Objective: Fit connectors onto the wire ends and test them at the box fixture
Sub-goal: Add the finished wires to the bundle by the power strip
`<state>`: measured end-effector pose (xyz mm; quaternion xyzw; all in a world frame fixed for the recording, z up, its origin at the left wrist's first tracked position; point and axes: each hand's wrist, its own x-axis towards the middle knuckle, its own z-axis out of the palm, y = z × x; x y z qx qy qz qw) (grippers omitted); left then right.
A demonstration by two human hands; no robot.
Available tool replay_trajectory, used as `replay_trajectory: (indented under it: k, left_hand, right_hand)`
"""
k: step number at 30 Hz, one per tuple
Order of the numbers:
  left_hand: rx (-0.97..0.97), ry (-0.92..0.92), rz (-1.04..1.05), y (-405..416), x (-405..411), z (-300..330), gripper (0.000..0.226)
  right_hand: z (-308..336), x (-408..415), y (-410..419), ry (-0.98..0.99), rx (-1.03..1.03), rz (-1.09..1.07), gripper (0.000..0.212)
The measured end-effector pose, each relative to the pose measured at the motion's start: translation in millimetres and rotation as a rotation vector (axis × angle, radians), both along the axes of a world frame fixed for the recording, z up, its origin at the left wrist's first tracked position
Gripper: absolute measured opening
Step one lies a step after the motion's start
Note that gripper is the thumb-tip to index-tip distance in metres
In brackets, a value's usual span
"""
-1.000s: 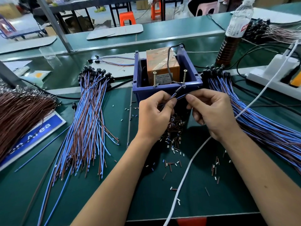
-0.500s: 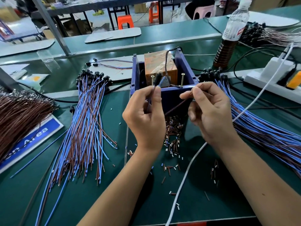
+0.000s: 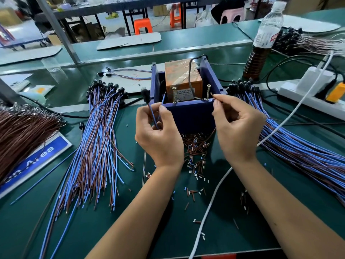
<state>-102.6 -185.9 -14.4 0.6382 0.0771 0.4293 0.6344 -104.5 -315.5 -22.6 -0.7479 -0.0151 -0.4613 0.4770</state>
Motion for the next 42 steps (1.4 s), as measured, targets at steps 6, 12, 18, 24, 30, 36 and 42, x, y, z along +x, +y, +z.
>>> replay_trajectory:
  k: [6,12,18,24,30,36,42]
  left_hand:
    - [0.017,0.040,-0.059,-1.7,0.5,-4.2,0.012]
    - [0.023,0.066,-0.106,-1.2,-0.4,-5.3,0.010]
    - [0.003,0.061,-0.101,0.0,-1.1,-5.7,0.013]
    - [-0.016,0.047,-0.114,-0.6,-0.8,-6.6,0.014]
    - [-0.058,-0.043,-0.118,-1.9,-2.5,-3.5,0.016]
    - [0.036,-0.080,-0.268,-34.2,-15.1,18.0,0.013]
    - [-0.115,0.574,-0.897,-113.7,-2.2,51.3,0.033]
  right_hand:
    - [2.3,-1.1,1.7,-0.025,-0.052,0.002,0.014]
    - [3.2,-2.0,2.4,-0.014,-0.056,0.005,0.014]
    - [4.3,-3.0,1.3,-0.009,-0.063,0.020,0.015]
    - [2.4,-2.2,1.2,0.004,-0.056,0.025,0.015]
    - [2.6,-2.9,1.1,0.027,0.006,0.050,0.014]
    - [6.4,-9.0,-9.6,0.067,0.214,0.161,0.012]
    - [17.8,-27.0,-72.5,0.004,0.490,0.040,0.015]
